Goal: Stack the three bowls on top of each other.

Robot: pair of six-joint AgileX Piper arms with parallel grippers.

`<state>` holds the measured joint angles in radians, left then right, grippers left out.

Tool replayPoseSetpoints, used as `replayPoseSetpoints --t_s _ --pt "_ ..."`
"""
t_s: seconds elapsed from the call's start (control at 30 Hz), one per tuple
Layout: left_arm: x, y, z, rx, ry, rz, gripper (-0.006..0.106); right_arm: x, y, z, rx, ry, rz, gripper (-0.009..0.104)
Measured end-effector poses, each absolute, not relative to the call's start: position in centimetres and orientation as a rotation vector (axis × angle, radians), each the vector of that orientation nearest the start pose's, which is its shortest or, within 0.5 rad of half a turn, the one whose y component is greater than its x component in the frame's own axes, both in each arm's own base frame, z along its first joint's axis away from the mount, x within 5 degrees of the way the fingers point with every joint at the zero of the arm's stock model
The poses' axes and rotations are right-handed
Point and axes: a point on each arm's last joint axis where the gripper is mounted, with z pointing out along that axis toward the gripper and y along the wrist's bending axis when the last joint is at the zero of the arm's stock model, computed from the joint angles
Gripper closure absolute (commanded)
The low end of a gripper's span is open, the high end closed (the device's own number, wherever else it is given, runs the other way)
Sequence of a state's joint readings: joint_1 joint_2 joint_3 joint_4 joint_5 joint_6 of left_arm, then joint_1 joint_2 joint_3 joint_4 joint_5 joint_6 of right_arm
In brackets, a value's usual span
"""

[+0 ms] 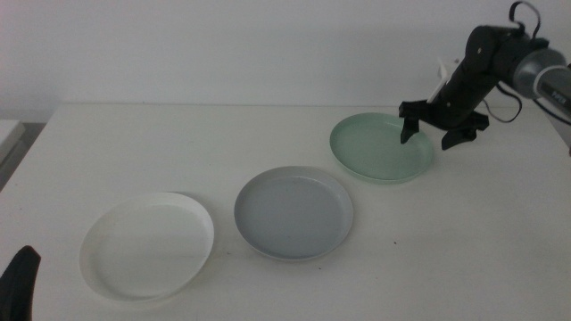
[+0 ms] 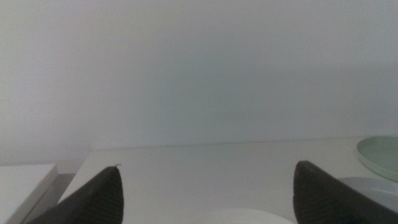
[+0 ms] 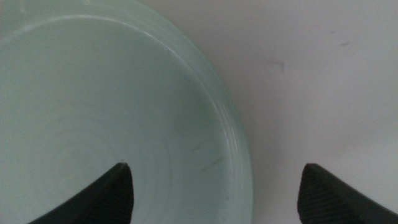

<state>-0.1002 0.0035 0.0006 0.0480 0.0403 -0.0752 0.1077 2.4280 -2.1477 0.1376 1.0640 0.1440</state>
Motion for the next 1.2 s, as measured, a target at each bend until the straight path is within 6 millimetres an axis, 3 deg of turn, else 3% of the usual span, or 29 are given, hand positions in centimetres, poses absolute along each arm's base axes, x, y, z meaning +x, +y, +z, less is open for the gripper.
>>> replayPoseSetpoints --t_s 0.2,0.27,0.33,0.37,0.53,0.67,0.77,0.87,0.9,1.03,1.2 --pt "5.6 -0.5 20.9 0.054 1.528 -0.100 0.007 51.6 6.7 14.7 0.123 2.858 0.242 0.044" --pt "5.6 -0.5 20.9 0.054 1.528 -0.100 0.007 51.7 6.6 14.6 0.119 2.853 0.231 0.064" --pt "5.6 -0.5 20.9 0.054 1.528 -0.100 0.007 51.7 6.5 14.4 0.110 2.853 0.206 0.095" --pt "5.6 -0.5 20.9 0.054 1.528 -0.100 0.007 51.8 6.4 14.3 0.104 2.852 0.191 0.097" --pt "5.6 -0.5 20.9 0.054 1.528 -0.100 0.007 51.8 5.5 15.6 0.159 2.826 0.122 0.097" --pt "5.6 -0.5 20.9 0.054 1.528 -0.100 0.007 50.7 4.8 20.5 0.115 2.749 0.105 0.097" --pt "5.6 -0.5 20.9 0.054 1.528 -0.100 0.007 48.2 5.6 25.4 0.059 2.646 0.180 0.097" --pt "5.6 -0.5 20.9 0.054 1.528 -0.100 0.007 44.4 8.4 29.4 -0.030 2.538 0.292 0.097" --pt "5.6 -0.5 20.9 0.054 1.528 -0.100 0.007 43.1 9.7 29.9 -0.053 2.518 0.335 0.097" --pt "5.6 -0.5 20.9 0.054 1.528 -0.100 0.007 38.8 13.9 28.7 -0.104 2.530 0.494 0.097" --pt "5.6 -0.5 20.9 0.054 1.528 -0.100 0.007 36.1 17.4 25.2 -0.180 2.611 0.546 0.097"
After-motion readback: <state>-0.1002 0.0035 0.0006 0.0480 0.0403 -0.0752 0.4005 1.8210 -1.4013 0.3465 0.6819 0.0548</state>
